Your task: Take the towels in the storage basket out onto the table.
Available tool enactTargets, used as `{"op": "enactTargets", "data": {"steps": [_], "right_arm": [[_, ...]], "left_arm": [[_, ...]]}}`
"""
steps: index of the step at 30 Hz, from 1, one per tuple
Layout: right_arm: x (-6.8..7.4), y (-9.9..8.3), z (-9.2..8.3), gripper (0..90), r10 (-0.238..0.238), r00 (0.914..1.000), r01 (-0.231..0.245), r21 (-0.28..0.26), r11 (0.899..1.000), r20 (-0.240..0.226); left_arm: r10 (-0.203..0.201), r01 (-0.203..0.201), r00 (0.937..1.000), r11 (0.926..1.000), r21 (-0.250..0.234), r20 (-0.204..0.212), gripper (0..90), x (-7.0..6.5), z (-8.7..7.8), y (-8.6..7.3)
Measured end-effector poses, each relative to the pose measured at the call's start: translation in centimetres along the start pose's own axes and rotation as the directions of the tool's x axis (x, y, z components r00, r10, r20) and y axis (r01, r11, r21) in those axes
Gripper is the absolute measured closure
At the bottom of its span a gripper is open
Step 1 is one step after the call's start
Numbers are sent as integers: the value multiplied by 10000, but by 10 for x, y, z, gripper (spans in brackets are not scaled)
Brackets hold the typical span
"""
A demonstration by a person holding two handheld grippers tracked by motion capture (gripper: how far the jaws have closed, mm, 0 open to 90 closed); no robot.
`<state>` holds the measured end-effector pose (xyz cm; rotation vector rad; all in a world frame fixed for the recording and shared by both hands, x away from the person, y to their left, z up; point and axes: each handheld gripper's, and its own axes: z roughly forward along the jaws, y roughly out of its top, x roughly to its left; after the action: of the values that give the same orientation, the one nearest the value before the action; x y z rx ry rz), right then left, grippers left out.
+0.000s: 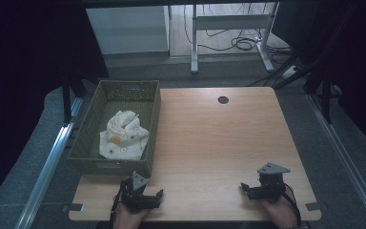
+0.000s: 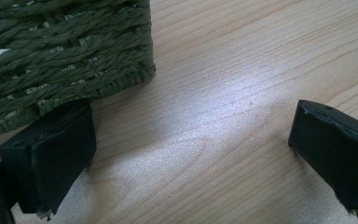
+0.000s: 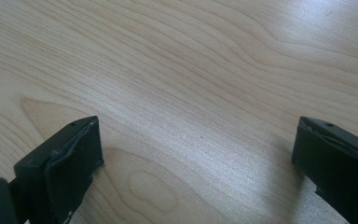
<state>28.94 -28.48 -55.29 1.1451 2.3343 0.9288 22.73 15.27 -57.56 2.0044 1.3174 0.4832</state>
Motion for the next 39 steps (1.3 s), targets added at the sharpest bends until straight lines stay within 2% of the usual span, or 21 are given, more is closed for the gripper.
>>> {"op": "enactTargets", "data": {"steps": [6, 22, 26, 29, 34, 39], "right_arm": [[0, 0, 0, 16, -2, 10000, 2, 0, 10000, 1], [0, 0, 0, 16, 2, 10000, -2, 2, 10000, 3], [0, 0, 0, 16, 5, 10000, -5, 3, 10000, 6], [0, 0, 0, 16, -7, 10000, 7, 6, 10000, 1], [0, 0, 0, 16, -1, 10000, 1, 7, 10000, 0], [0, 0, 0, 16, -2, 10000, 2, 6, 10000, -1]], "left_arm": [[66, -67, 10000, 9999, 156, 37, 4, 1, 0, 2], [155, -157, 9998, 9998, 121, 125, 5, 2, 0, 1], [319, -330, 9991, 9986, 402, 276, 12, 3, -2, 3], [386, -404, 9989, 9968, 688, 272, 14, 6, -6, 3], [567, -590, 9978, 9957, 715, 348, 0, 11, -17, -2], [375, -381, 9993, 9963, 773, 90, 13, 24, -32, -7]]}}
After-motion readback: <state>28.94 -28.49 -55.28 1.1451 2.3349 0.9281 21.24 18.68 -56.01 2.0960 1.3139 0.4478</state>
